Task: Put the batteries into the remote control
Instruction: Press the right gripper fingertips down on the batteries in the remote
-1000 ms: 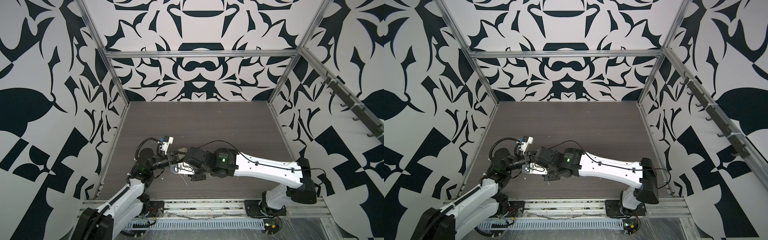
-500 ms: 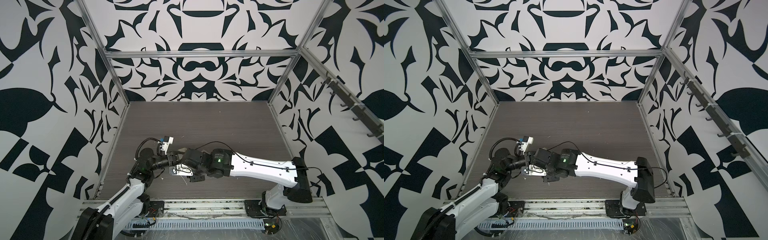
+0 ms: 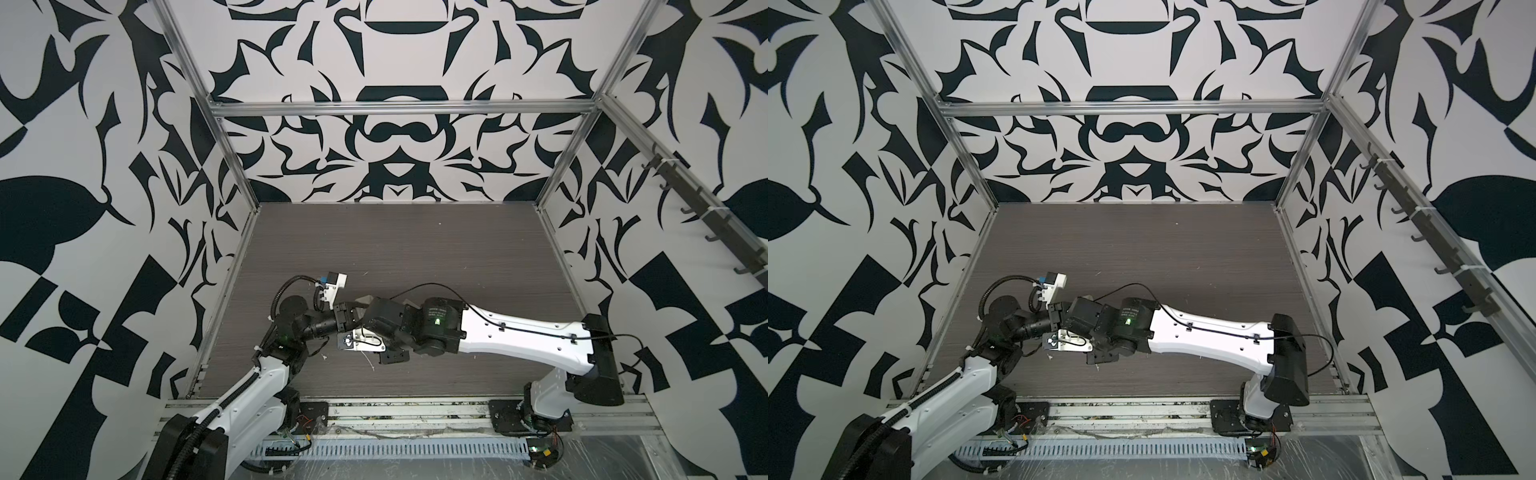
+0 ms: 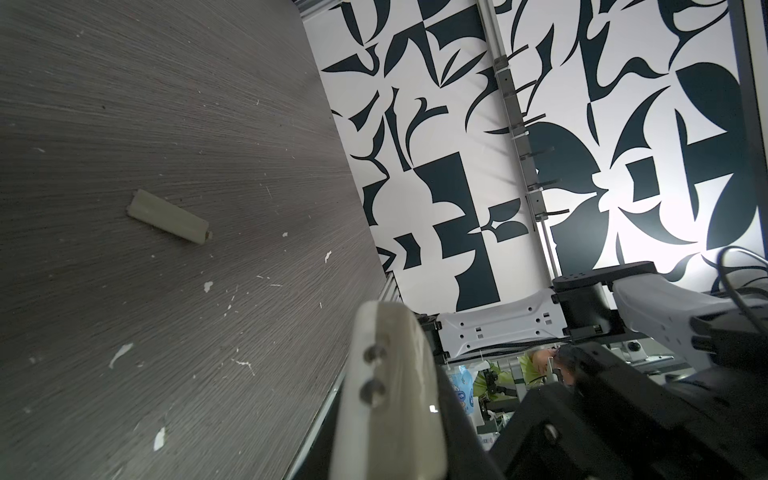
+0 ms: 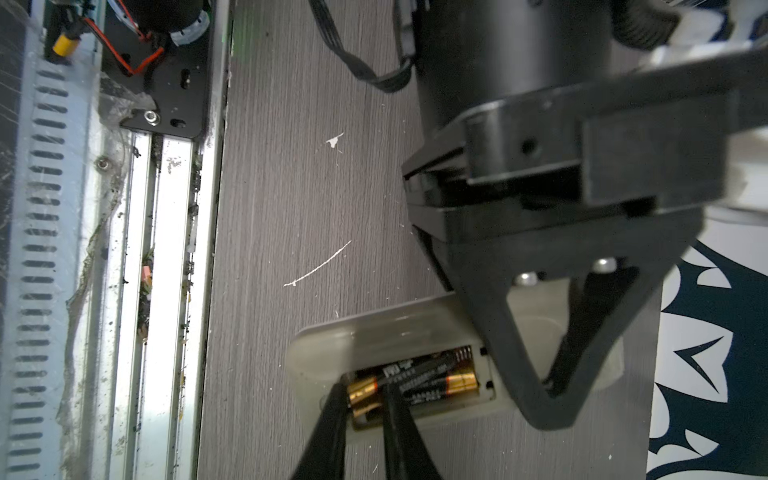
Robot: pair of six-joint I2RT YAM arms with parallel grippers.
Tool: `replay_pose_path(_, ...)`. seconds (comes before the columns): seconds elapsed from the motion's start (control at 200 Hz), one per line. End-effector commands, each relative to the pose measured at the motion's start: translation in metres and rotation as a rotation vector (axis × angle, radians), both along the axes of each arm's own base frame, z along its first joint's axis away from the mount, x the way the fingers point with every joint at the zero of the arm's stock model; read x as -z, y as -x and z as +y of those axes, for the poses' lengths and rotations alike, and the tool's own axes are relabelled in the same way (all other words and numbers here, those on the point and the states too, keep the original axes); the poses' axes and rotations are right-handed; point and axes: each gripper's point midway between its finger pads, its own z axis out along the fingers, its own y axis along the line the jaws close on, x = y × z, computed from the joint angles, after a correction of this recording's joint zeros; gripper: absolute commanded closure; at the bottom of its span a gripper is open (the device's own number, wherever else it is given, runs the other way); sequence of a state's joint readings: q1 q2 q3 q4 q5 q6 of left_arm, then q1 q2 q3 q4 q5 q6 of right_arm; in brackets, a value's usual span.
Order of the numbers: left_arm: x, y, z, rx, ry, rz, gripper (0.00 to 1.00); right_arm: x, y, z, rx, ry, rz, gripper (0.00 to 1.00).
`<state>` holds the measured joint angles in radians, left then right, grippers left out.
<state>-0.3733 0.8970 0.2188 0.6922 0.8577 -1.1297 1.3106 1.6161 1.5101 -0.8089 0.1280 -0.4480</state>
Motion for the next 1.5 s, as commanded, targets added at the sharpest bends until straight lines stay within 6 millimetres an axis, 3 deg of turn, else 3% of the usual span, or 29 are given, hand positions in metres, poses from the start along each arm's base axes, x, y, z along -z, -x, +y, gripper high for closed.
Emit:
replay_pose_path(0.0,-0.015,0.001,-0.001,0.016,0.029,-0.048,1.00,-0.013,-0.002,0.004,0.004,-0.044,-0.025,0.82)
replay_pose_path(0.45,-0.017,0.001,-0.002,0.020,0.036,-0.051,1.00,-0.001,-0.012,0.009,0.012,-0.024,-0.067,0.85)
replay_pose_path(1.41,-0.017,0.002,-0.002,0.028,0.044,-0.049,1.00,0.006,-0.044,0.009,0.094,-0.019,-0.133,0.86)
replay_pose_path(1.495,-0.016,0.002,-0.002,0.026,0.043,-0.048,1.00,0.004,-0.049,0.007,0.115,-0.022,-0.140,0.91)
